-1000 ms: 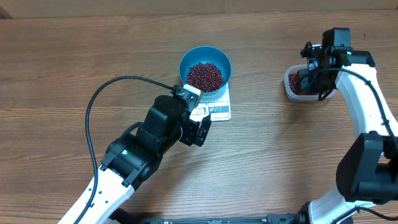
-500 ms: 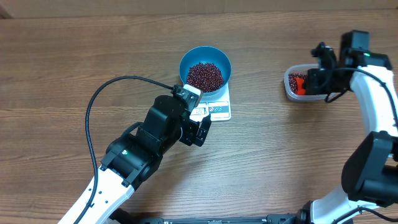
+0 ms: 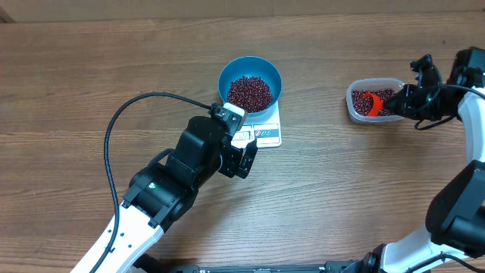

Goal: Scoop item into bowl and weigh 150g on scale
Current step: 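Dip the red scoop into the beans and scoop with the right gripper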

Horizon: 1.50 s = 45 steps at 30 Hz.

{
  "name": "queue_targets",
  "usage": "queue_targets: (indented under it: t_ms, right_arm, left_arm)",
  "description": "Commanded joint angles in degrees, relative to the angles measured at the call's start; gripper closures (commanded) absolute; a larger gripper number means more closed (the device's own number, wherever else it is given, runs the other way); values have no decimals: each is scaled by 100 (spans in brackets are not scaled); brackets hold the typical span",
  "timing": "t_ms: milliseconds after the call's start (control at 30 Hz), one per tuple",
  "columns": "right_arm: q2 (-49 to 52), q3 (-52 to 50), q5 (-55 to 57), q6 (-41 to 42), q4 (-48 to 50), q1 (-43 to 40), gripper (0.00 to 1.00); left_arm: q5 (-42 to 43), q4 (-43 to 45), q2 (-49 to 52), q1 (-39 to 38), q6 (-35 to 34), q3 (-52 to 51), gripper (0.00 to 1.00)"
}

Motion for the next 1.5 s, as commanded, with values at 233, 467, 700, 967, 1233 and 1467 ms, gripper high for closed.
queue_targets:
  t_ms: [233, 467, 700, 967, 1233, 1467]
  right_arm:
    - [44, 98, -837, -42, 0, -518, 97]
    - [44, 98, -1425, -44, -24, -800, 96]
    - [44, 98, -1823, -42, -42, -841, 96]
    - [44, 98, -2321, -37, -46, -841, 96]
    - [44, 98, -3086, -20, -175, -793, 96]
    - [42, 98, -3595, -20, -227, -490, 96]
  left_arm:
    - [-55, 22, -13, 24, 87, -35, 1]
    - [-55, 22, -13, 24, 87, -35, 1]
    - [-57, 22, -13, 24, 87, -35, 0]
    - [-55, 20, -13, 24, 87, -35, 0]
    - [-55, 22, -13, 24, 87, -35, 1]
    - [-52, 22, -13, 24, 85, -35, 0]
